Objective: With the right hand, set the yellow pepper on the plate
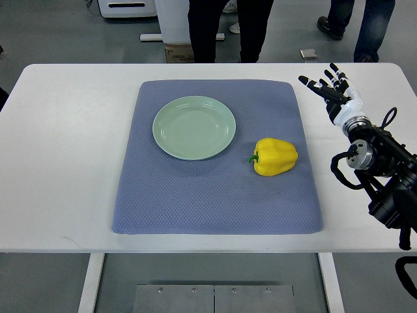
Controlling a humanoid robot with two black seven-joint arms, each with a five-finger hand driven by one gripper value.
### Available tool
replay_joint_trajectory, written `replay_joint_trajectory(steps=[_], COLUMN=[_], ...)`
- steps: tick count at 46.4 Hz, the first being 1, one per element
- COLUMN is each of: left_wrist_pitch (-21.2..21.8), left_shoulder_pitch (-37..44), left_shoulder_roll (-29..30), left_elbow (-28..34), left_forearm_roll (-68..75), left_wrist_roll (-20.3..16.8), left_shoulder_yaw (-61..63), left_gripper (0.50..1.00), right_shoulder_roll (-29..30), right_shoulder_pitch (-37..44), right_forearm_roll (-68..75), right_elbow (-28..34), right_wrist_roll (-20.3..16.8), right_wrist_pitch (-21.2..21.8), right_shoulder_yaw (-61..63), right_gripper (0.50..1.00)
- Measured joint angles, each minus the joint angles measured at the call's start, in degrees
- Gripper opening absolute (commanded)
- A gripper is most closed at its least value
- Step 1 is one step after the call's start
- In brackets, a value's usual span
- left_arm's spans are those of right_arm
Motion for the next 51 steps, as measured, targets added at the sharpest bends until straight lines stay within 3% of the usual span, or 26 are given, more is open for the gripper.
replay_joint_trajectory(steps=[51], left_wrist_pitch=[0.04], left_shoulder_pitch=[0.0], left_shoulder_roll=[0.0], left_elbow=[0.08], left_forearm_roll=[-0.12], left_wrist_roll=[0.02], left_shoulder_yaw=[-0.1], left_gripper=[1.0], right_shoulder_roll=[0.05], right_shoulder_pitch=[-0.08], right_forearm_roll=[0.02], right_elbow=[-0.07], right_wrist_roll=[0.0], right_wrist_pitch=[0.0], right_shoulder_yaw=[0.06], right_gripper=[1.0])
